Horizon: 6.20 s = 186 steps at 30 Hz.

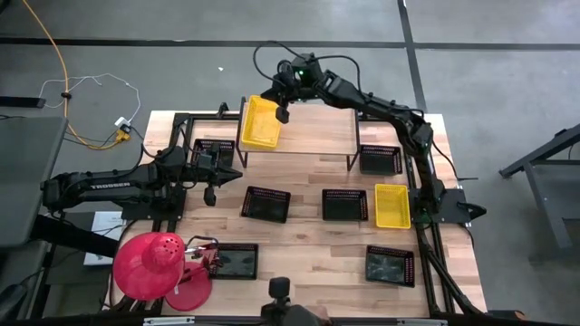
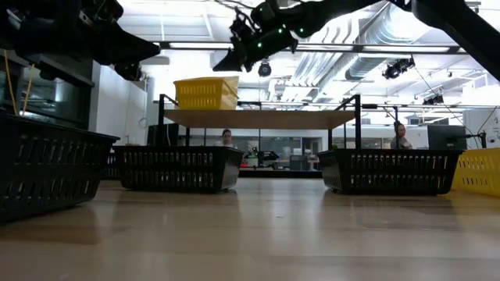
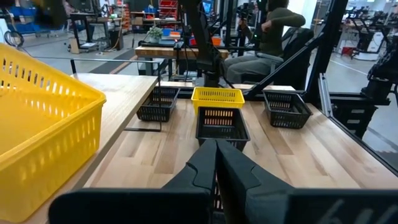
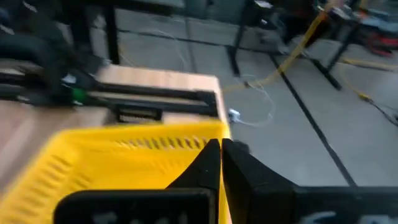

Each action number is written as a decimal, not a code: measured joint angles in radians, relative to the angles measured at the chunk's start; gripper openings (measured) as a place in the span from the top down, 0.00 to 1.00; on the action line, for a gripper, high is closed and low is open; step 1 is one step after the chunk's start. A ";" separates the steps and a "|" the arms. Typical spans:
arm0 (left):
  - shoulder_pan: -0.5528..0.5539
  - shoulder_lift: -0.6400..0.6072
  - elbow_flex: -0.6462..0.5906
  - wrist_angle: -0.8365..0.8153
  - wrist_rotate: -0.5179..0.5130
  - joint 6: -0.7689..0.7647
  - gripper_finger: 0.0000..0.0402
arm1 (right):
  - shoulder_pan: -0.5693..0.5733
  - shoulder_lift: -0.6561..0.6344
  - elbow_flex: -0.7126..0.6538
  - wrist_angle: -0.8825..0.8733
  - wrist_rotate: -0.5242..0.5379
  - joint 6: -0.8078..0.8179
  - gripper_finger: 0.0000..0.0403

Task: Stack baskets on shelf by color
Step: Stack the bottom yellow bin on the yellow bin on the shelf, then stack the yellow bin on the yellow bin on the shelf

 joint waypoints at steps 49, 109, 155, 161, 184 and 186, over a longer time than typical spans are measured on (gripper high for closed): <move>0.000 0.001 0.000 -0.058 -0.011 0.045 1.00 | 0.059 -0.171 0.052 -0.873 0.424 -0.059 1.00; 0.000 0.000 0.000 -0.046 -0.053 0.013 1.00 | 0.248 -0.544 -0.236 -0.812 0.538 0.090 1.00; 0.000 0.000 0.000 -0.043 -0.056 0.031 1.00 | 0.373 -1.390 -1.051 -0.565 0.616 0.411 1.00; 0.000 0.000 0.000 -0.043 -0.056 0.037 1.00 | 0.373 -1.390 -1.051 -0.511 0.611 0.409 1.00; 0.000 0.000 0.000 -0.043 -0.056 0.035 1.00 | 0.373 -1.076 -1.051 -0.957 0.522 0.651 0.62; 0.000 0.000 0.000 -0.043 -0.056 0.034 1.00 | 0.373 -1.052 -1.061 -0.951 0.526 0.653 0.59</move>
